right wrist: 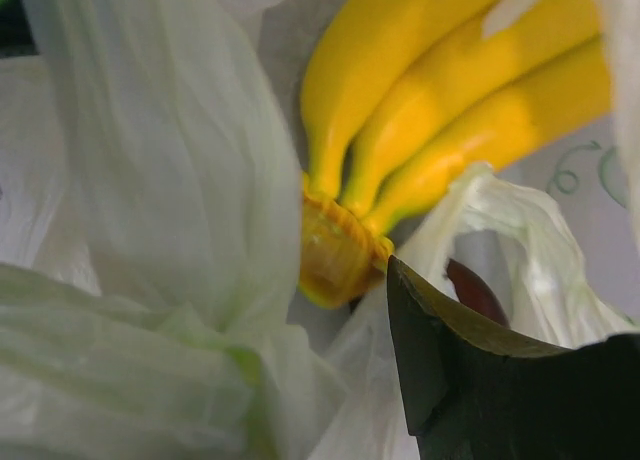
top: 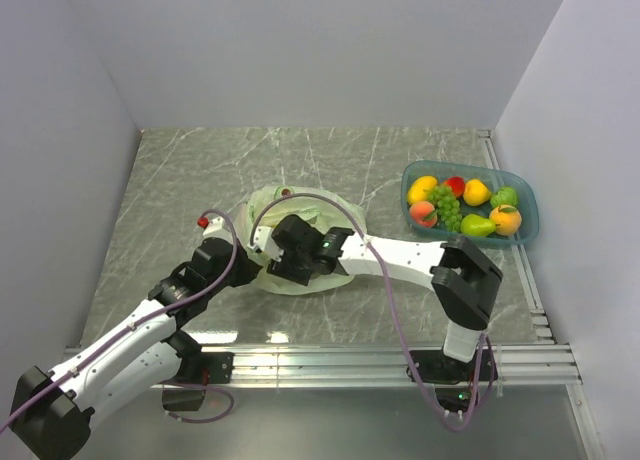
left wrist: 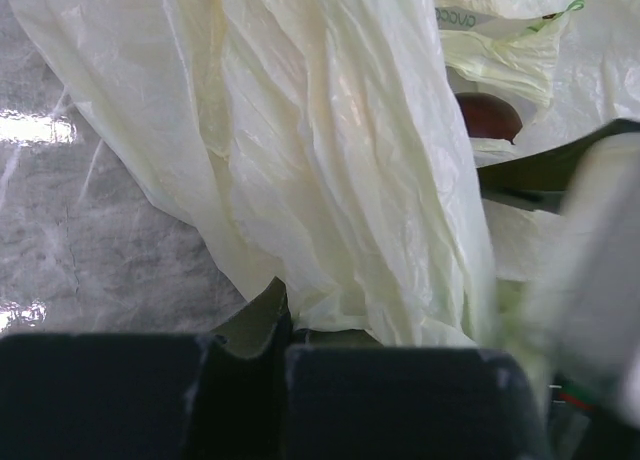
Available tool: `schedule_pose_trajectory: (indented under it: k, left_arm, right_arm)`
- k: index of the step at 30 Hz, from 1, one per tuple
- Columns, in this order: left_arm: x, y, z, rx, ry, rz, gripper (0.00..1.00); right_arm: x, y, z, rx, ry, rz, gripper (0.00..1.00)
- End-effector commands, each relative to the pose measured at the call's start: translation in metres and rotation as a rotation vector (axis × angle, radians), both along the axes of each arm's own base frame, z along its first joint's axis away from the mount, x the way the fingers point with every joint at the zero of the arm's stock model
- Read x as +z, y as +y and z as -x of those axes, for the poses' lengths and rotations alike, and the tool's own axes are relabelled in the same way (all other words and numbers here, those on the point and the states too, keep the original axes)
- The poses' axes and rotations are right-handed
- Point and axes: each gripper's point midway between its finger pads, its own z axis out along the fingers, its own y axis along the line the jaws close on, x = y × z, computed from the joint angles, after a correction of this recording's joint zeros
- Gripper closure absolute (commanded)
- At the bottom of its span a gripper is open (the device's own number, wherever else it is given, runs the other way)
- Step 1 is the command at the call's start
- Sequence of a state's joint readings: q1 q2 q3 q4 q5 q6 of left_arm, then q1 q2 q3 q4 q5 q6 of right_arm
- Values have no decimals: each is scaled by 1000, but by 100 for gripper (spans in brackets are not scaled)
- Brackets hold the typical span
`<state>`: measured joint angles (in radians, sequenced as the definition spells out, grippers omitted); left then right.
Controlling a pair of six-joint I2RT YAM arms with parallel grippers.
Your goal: Untie the knot of the plastic bag and take out the fruit
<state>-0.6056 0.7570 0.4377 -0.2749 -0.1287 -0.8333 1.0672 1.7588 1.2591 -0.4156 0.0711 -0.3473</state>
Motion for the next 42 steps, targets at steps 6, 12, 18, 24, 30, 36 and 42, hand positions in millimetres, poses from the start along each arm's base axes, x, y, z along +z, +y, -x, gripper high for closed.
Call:
schedule_pose_trajectory:
  k: [6,12,18,24,30,36,42]
  left_arm:
    - [7,-3,-4,12,-11,18,99]
    - [5,-3,-4,16,-5,21,99]
    - [5,1,-5,33,-9,13,99]
    - [7,3,-8,49,-24,4,99]
    - [11,2,-14,57,-39,3,99]
    - [14,1,-18,66,-45,4,99]
    - [17,7,-21,98,-66,-4,99]
  right_arm:
    - [-17,27,-7,80,-17,47,35]
    - [-23,29,-24,48,-105,63,52]
    - [4,26,-18,40,-113,-5,90]
    - [59,33,2,57,-74,-189,100]
    - [125,48,34,119,38,-422,100]
    - [178,45,54,155,111,-581,100]
    - [248,17,75,229,165,-767,100]
